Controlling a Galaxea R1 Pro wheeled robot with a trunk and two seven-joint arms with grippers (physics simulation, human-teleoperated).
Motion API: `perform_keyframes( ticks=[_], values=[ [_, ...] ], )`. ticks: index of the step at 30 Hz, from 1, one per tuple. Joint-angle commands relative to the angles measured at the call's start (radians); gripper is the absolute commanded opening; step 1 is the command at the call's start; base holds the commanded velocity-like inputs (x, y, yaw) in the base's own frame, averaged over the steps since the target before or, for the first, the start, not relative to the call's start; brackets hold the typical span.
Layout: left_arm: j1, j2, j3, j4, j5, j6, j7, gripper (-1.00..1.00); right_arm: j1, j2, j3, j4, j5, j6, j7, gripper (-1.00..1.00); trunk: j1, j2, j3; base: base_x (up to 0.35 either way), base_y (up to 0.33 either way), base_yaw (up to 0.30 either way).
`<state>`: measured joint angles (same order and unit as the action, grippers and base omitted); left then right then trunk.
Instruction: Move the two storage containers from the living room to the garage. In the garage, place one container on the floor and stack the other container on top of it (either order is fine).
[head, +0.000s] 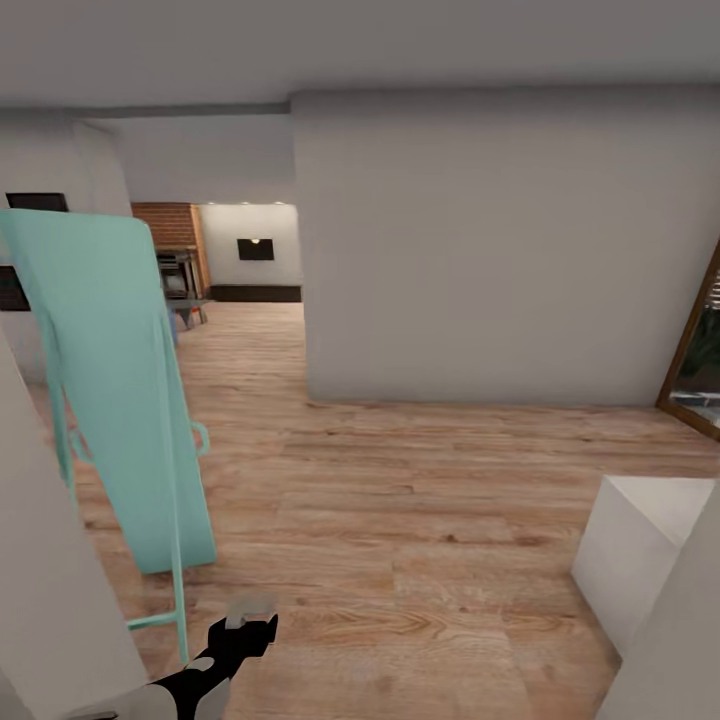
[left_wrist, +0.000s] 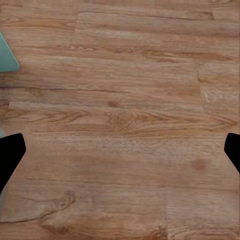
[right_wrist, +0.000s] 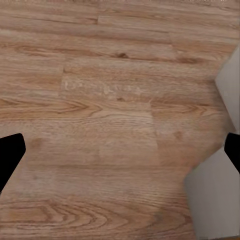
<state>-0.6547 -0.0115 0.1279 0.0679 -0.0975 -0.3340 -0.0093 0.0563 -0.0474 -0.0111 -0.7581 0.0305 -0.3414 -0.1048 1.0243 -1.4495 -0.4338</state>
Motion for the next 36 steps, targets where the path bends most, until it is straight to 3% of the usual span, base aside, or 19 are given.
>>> perform_keyframes(
  ticks=[1,27,36],
  values=[
    [-0.002,0.0,0.009,0.004,-0.01,-0.007,0.0,1.0,0.0,0.0,0.0,-0.001,0.003,-0.001,-0.004,1.0,0.001,-0.001,-0.001,0.325,0.0,0.0],
    [-0.002,0.001,0.009,0.004,-0.01,-0.007,0.001,1.0,0.0,0.0,0.0,-0.001,0.003,-0.001,-0.007,1.0,0.001,-0.001,-0.007,0.325,0.0,0.001],
    [-0.002,0.001,0.009,0.004,-0.01,-0.007,0.002,1.0,0.0,0.0,0.0,-0.001,0.003,-0.001,-0.007,1.0,0.001,-0.001,-0.007,0.325,-0.071,0.223]
  ],
)
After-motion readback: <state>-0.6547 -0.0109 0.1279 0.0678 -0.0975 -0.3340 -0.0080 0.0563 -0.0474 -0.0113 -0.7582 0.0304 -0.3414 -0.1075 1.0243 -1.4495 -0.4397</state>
